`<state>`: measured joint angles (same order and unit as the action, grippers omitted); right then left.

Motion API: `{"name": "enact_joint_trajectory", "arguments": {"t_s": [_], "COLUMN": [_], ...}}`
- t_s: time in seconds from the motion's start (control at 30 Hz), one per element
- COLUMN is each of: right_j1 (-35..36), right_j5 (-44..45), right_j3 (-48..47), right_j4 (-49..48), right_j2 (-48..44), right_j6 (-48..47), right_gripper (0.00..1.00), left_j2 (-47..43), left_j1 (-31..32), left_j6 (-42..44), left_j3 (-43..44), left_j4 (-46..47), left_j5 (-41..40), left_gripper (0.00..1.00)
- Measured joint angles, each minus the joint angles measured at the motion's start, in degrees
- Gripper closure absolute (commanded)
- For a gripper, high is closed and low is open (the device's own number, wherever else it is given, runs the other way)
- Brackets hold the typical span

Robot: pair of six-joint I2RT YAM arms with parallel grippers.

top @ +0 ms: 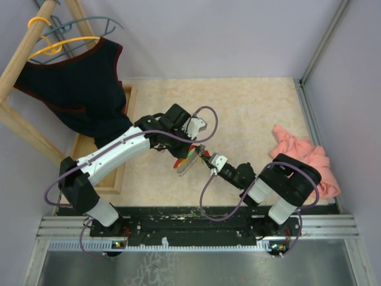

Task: Put the keys on the keyring

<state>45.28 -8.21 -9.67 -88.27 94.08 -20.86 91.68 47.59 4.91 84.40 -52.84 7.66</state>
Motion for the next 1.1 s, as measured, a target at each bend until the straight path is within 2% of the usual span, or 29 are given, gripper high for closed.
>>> {"name": "enact_joint_trajectory", "arguments": {"t_s": [0.17,0.33,0.57,0.67,1.0,1.1], "right_j1": [0.0,0.0,0.0,0.0,-4.7,-5.4], "right_j5": [-1.3,-2.0,-3.7,-4.3,-10.6,-12.7], "right_j3": [0.7,1.2,1.6,1.9,2.4,1.0], "right_j4": [-0.3,-0.3,-0.4,-0.4,0.2,5.7], "right_j2": [-1.9,-2.8,-4.2,-5.1,-11.3,-15.7], "right_j6": [0.4,0.5,1.5,1.9,7.7,8.7], "right_gripper": [1.0,1.0,1.0,1.0,1.0,1.0], "left_j2": [-3.6,-7.0,-9.9,-10.3,-12.6,-14.2], "left_j1": [-5.1,-8.9,-13.4,-14.9,-16.9,-17.5], "left_j6": [-1.5,-3.8,-9.2,-12.3,-21.2,-22.8], "left_j3": [-6.2,-13.4,-25.0,-30.2,-41.2,-44.6], "left_j4": [5.3,12.3,24.2,30.4,47.9,54.2], "left_j5": [6.2,13.7,19.4,21.7,21.9,22.1], "left_gripper": [0.92,0.79,0.68,0.59,0.44,0.41]}}
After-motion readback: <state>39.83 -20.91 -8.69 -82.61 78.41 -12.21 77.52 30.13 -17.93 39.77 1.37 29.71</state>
